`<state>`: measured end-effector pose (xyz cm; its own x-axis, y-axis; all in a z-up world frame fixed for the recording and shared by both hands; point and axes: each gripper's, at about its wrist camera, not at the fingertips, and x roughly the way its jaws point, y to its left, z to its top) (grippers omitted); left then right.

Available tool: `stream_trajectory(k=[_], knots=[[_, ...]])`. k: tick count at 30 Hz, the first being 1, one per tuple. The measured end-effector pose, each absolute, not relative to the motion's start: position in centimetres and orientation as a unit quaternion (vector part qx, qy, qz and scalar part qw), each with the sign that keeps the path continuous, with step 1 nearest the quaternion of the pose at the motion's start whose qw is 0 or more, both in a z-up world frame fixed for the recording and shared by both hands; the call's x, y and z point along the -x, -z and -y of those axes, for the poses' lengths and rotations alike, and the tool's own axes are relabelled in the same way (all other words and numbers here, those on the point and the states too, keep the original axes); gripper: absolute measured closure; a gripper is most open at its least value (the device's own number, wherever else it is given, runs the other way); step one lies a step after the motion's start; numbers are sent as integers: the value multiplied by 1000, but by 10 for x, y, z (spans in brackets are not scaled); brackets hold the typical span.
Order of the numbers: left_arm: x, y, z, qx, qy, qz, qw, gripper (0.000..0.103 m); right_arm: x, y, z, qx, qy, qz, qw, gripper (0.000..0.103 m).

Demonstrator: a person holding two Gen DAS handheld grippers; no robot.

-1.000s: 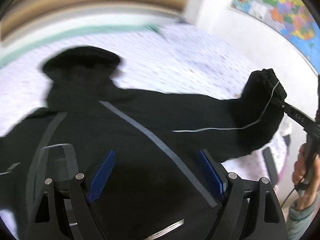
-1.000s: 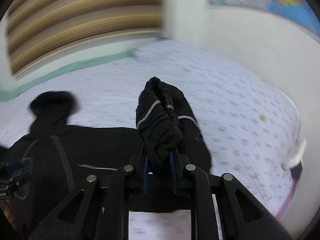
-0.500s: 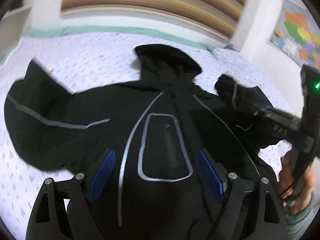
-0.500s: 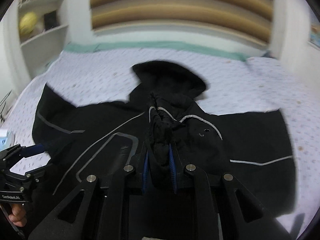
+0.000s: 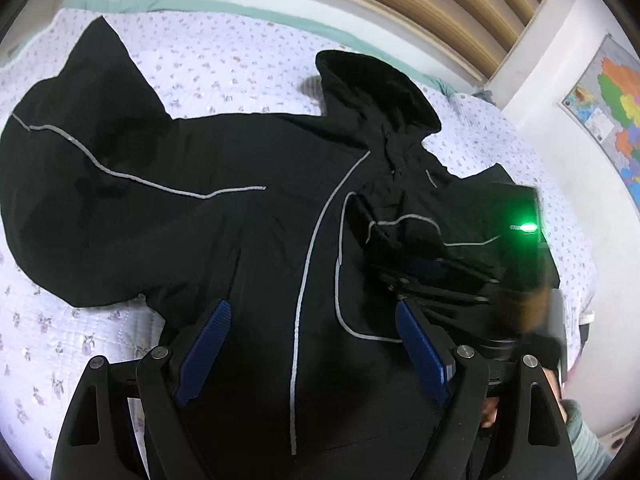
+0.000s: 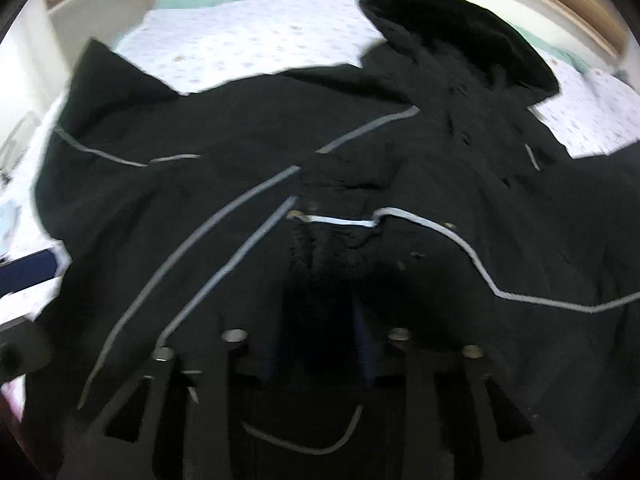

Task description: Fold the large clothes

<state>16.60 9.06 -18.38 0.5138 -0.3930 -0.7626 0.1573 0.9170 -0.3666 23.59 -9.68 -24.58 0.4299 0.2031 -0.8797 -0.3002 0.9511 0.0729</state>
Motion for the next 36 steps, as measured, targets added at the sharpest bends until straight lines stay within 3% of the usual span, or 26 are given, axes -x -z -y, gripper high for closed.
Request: stream_trajectory(k=[6,9,15,16,18,19,21,27,30,36], knots=[[-188,179,-72,160,210,-486,833,18,-197,179,135,38,-164,-443,881,53],[-207,182,-54,183,225,-502,815,18,-175,146,175,42,-119,-398,908,45],[-242,210,0,144,221,-540,799,18,-152,132,267,15,-24,-388,921,42],[-249,219,11,135,215,-548,797,22,-150,135,284,2,-13,-392,920,42],[-258,231,25,121,208,-555,796,51,-148,140,311,-19,7,-403,915,42],[-260,236,30,114,202,-558,797,71,-147,145,320,-27,20,-410,912,42],[-261,233,36,92,187,-542,815,82,-146,153,338,-38,41,-424,904,42],[-242,165,-15,108,163,-437,878,84,-163,176,365,-70,73,-464,880,42],[-237,148,-64,130,130,-421,888,84,-185,190,350,-82,45,-485,869,42],[-253,230,-114,145,77,-541,825,82,-219,242,283,-34,3,-521,853,42]])
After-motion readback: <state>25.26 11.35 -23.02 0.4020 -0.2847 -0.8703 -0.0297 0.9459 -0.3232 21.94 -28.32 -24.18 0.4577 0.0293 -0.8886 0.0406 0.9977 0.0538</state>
